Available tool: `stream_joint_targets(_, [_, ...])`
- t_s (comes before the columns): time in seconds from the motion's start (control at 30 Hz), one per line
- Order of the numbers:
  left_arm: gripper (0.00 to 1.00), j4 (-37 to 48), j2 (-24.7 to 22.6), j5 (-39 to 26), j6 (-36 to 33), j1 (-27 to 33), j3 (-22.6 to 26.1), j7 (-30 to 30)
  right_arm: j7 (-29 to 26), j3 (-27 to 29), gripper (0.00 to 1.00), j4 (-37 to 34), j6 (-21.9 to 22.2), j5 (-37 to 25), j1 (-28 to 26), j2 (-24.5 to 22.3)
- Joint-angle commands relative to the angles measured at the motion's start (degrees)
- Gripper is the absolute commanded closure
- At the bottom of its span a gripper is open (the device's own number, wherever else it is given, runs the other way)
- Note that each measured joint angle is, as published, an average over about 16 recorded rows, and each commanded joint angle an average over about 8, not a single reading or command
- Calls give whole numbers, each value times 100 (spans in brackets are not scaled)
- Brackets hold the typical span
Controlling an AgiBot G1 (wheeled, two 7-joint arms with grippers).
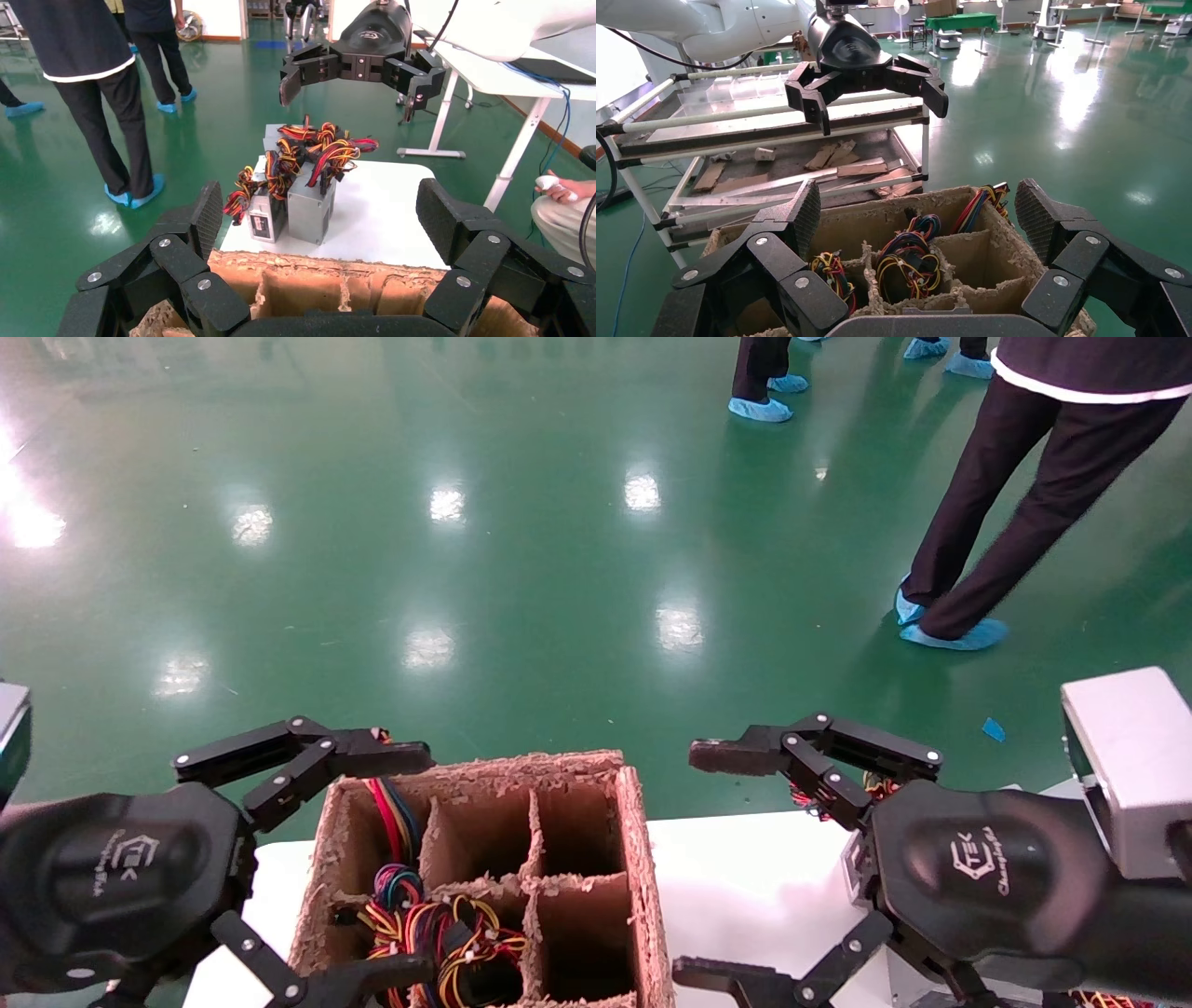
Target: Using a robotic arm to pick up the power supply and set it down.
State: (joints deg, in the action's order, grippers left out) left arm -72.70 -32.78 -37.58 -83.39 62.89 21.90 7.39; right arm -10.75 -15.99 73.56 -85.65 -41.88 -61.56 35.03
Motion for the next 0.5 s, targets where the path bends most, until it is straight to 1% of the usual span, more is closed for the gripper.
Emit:
stream_joint_targets(0.03, [0, 0, 0, 0, 0, 0, 0, 0, 1, -1, 0, -3, -1, 3, 1, -1])
stream_joint_targets(0.5, [0, 0, 0, 0, 0, 0, 0, 0, 5, -6, 0, -11, -5, 9, 6, -4])
